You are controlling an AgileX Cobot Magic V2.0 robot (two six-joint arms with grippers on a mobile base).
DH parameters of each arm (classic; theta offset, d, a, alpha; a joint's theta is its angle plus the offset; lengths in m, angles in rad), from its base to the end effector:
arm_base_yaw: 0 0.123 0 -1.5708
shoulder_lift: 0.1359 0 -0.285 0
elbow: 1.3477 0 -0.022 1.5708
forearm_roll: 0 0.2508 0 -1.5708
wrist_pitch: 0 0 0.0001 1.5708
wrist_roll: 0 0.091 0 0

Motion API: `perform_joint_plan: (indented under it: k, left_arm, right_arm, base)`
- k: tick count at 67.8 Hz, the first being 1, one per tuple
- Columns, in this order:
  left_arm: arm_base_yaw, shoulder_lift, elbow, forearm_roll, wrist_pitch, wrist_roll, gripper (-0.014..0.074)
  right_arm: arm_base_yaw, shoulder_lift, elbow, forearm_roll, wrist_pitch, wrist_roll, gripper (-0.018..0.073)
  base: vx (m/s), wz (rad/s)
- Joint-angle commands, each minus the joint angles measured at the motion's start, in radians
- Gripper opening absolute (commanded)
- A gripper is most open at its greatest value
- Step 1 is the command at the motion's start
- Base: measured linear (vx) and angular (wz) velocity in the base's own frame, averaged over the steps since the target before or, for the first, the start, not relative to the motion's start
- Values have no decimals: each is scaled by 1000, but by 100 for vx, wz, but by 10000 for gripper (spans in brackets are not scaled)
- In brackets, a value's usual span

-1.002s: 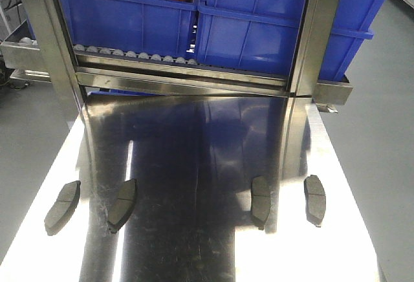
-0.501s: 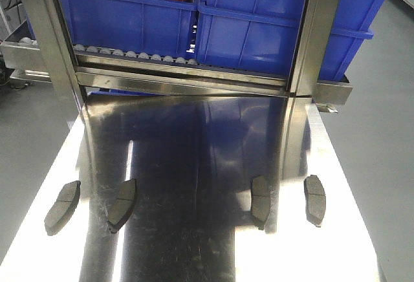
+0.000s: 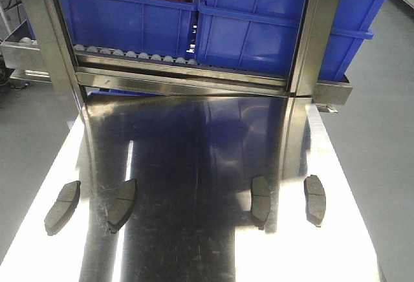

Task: Move and align brake pads A on conveyor
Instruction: 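Lower the left gripper toward the brake pad nearest the left arm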

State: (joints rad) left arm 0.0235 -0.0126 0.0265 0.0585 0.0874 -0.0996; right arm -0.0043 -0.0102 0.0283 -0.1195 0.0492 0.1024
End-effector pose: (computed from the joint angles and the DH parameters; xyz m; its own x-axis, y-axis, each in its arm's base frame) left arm 0.0566 0.0018 0.1970 -0.0128 -0.0416 -0.9991 -0.0291 0.9987 -0.0412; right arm 0.0569 -0.0008 0.1997 0.0201 -0.0170 -0.9997 0.0105 0.9998 -0.0168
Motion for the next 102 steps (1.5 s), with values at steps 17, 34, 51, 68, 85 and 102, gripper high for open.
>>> perform_joint_plan:
  k: [17, 34, 51, 68, 85, 102]
  left_arm:
    - [-3, -14, -1, 18, -110, 3, -6]
    - [-3, 107, -144, -44, -61, 2, -6]
    - [-3, 468, -385, -44, 193, 2, -6]
    - [-3, 736, -563, -58, 571, 2, -6]
    - [-3, 792, -575, -58, 616, 3, -6]
    - [-3, 793, -581, -58, 599, 3, 8]
  right_arm:
    - [-5, -12, 12, -8, -79, 0, -11]
    - [-5, -12, 12, -8, -80, 0, -11]
    - [-5, -12, 12, -8, -79, 0, -11]
    - [-5, -12, 12, -8, -79, 0, -11]
    - [-5, -12, 12, -8, -79, 0, -11]
    - [-5, -12, 12, -8, -79, 0, -11]
  base:
    - [0, 0]
    - [0, 0]
    - [0, 0]
    - [0, 0]
    - [0, 0]
    - [0, 0]
